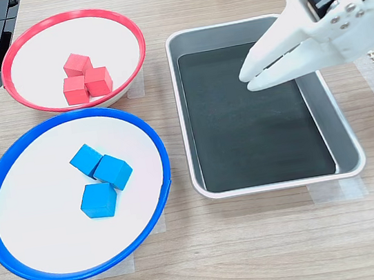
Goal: Relocate any misplaced blocks to their matching dishes.
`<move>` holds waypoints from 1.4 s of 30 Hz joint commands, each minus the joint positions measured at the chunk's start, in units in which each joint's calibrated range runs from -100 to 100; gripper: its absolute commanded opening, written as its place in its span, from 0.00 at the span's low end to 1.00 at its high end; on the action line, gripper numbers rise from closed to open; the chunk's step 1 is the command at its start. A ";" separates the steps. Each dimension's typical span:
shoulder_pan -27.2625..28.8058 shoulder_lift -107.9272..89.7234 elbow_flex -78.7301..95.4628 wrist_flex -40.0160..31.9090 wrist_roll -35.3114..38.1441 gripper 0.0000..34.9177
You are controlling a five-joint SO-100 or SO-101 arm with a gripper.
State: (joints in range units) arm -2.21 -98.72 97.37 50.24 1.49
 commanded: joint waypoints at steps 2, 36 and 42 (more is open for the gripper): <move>0.00 -0.26 1.81 -0.84 -0.44 0.01; 1.79 -0.26 2.63 -1.75 -2.15 0.01; 1.79 -0.26 2.63 -1.75 -2.15 0.01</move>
State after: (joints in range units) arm -1.06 -98.72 100.00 49.35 -0.37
